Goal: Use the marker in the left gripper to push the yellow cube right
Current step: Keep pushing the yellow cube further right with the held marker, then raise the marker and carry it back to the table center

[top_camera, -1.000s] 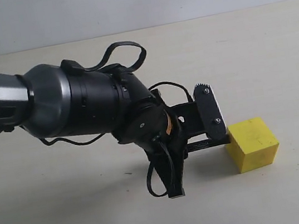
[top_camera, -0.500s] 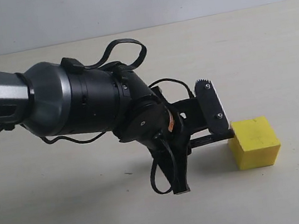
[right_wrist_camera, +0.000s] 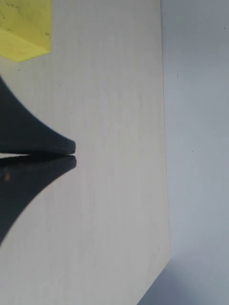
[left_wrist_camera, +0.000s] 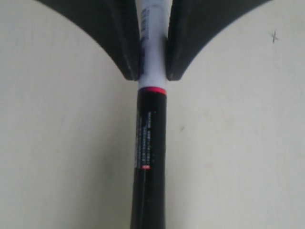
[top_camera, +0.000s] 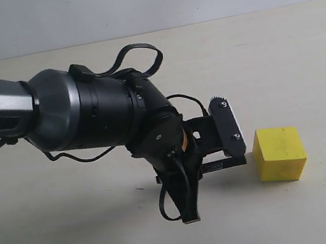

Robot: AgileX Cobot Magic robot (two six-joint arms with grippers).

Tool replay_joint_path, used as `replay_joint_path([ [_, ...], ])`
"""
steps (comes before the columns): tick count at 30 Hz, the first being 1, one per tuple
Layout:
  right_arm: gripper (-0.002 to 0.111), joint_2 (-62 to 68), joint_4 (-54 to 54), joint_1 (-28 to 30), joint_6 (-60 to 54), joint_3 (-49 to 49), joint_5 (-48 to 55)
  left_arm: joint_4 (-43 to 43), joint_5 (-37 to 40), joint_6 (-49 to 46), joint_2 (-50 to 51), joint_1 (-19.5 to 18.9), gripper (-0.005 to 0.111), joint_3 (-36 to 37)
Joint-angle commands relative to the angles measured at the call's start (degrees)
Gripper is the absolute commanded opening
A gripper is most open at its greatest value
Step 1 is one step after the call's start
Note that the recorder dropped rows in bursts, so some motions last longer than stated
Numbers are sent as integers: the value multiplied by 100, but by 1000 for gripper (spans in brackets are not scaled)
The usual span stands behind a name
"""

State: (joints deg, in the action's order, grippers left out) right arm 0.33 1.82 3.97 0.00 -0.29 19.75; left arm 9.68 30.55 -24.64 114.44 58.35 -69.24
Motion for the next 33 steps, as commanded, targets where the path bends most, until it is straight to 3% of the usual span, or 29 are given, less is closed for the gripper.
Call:
replay_joint_path([
  [1,0,-33,6,43,0,29,-48,-88,-510,74,6,286,0,-25],
  [12,0,-33,6,43,0,29,-48,46,-113,63,6,218,0,-25],
  [21,0,-33,6,43,0,29,-48,-7,-1301,157,6,153,0,-25],
  [29,0,-33,6,43,0,29,-48,18,-656,173,6,44,0,-25],
  [33,0,-33,6,43,0,29,-48,18,-663,1653,-108,-170,0,-40],
])
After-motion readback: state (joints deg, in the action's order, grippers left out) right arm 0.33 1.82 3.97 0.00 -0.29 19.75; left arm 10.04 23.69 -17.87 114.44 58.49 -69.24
